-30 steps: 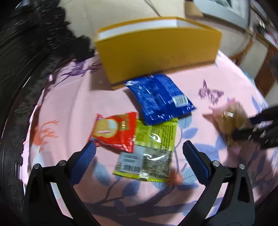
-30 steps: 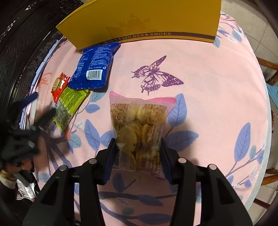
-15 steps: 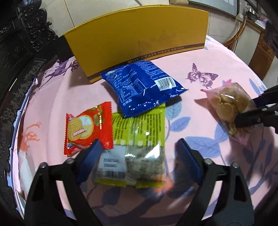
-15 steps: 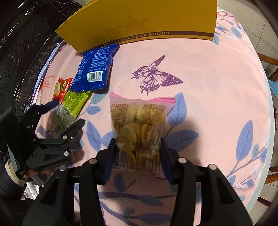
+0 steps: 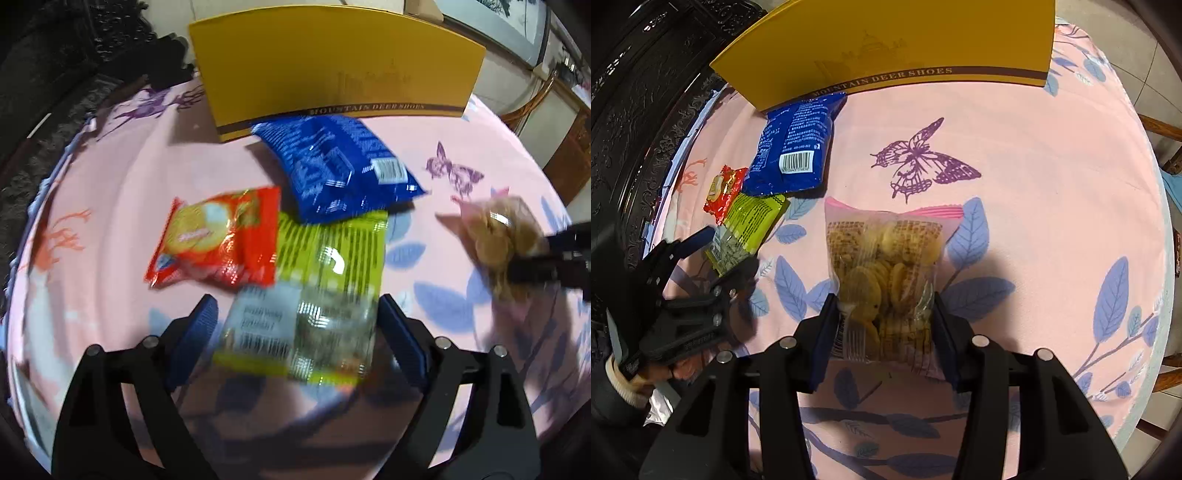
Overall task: Organize snacks
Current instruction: 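Grasp the clear biscuit bag with the right gripper while the left grasps the yellow-green seed bag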
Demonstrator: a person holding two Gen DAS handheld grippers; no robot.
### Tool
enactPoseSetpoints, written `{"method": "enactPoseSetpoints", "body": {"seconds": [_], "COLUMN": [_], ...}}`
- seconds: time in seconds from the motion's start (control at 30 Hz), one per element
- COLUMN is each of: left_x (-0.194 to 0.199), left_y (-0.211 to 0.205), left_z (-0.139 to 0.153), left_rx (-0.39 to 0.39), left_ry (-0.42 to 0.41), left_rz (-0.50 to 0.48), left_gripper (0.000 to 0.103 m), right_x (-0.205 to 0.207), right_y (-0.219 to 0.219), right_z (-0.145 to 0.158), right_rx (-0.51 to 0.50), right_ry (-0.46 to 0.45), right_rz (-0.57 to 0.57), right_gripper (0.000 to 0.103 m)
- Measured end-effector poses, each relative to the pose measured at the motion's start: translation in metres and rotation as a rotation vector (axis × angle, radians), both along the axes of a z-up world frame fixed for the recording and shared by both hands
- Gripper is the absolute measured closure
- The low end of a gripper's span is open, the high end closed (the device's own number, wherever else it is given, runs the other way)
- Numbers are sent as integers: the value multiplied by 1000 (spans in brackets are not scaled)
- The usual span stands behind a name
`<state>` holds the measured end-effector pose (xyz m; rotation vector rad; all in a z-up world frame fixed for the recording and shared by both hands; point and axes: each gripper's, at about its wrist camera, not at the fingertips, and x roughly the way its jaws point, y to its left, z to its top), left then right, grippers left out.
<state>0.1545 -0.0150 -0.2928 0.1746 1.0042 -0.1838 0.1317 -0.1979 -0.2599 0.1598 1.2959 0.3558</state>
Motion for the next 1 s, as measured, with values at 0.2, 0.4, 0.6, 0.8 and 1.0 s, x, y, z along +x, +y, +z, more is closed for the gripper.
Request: {"method": "enactPoseSetpoints", "body": {"seconds": [0.2, 0.4, 0.6, 0.8, 1.0], "left_x": [17, -3, -30, -42, -40], "left_y": [-15, -24, -21, -18, -25], "left_z": [1, 3, 12, 36, 72], "left_rx": [-34, -46, -76, -98, -89], "left_ry": [-7, 2, 5, -33, -100], "left_rz": [-78, -72, -54, -25, -19], "left_gripper": [31, 36, 36, 36, 36], "right_x": [0, -1, -2, -7, -15], "right_y": [-2, -4, -8, -14, -24], "right_z": [1, 1, 2, 11, 42], "right_rx": [6, 13, 22, 41, 82], "right_ry": [4, 3, 12, 3, -53], "right_rz": [-1, -7, -10, -19, -39], "right_gripper": [54, 55, 56, 56, 56]}}
